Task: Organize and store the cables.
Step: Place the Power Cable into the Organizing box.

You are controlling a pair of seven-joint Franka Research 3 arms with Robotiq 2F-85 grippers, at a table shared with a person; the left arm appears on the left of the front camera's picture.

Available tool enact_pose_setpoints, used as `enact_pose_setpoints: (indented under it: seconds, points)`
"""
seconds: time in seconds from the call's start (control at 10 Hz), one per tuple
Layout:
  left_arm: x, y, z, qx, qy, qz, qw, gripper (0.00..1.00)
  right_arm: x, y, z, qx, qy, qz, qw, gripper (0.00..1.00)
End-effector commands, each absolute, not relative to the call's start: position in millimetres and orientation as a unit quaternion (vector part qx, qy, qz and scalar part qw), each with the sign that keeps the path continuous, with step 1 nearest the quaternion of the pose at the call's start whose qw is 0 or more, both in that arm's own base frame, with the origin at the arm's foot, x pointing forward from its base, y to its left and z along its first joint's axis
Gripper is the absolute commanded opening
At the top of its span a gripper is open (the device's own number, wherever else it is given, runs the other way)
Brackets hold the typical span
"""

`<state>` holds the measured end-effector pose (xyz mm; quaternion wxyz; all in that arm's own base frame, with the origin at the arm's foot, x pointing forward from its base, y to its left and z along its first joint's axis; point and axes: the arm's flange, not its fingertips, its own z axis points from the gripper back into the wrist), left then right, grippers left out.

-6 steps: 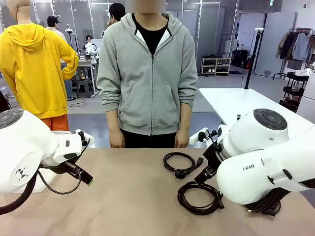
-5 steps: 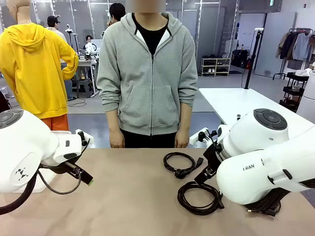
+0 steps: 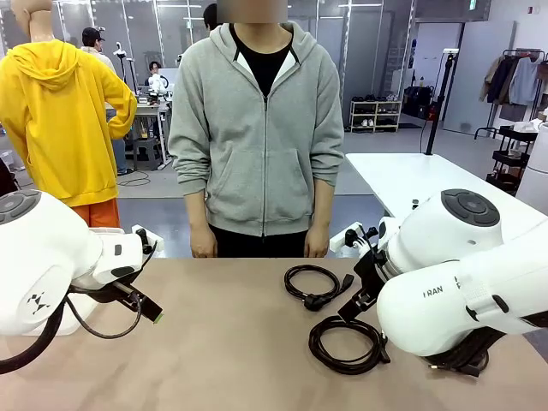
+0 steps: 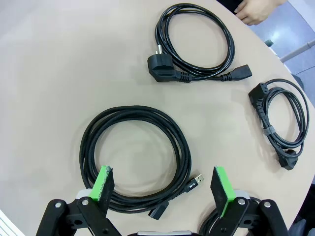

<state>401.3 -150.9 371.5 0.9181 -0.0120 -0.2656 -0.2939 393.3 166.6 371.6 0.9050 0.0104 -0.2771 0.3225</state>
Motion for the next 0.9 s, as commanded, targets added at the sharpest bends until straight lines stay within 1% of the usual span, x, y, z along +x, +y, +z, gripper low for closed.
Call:
enact_pose_setpoints:
  seconds: [0.0, 0.6, 0.7, 0.8]
  points:
    - [402, -150, 372, -0.012, -0.266, -0.293, 0.918, 1.0, 393, 167, 372, 0.011, -0.277, 0.322, 0.905, 1.0]
    - [402, -150, 372, -0.012, -0.266, -0.293, 0.918, 1.0, 393, 167, 372, 0.01, -0.277, 0.323, 0.905, 1.0]
    - [401, -151, 372, -0.012, -0.266, -0.294, 0.918, 1.0, 397, 157, 381, 0.016, -0.284, 0.338, 0.897, 1.0]
    - [397, -141, 388, -0.015, -0.26, -0.294, 0.92, 1.0, 401, 146, 395, 0.019, -0.299, 0.347, 0.889, 1.0]
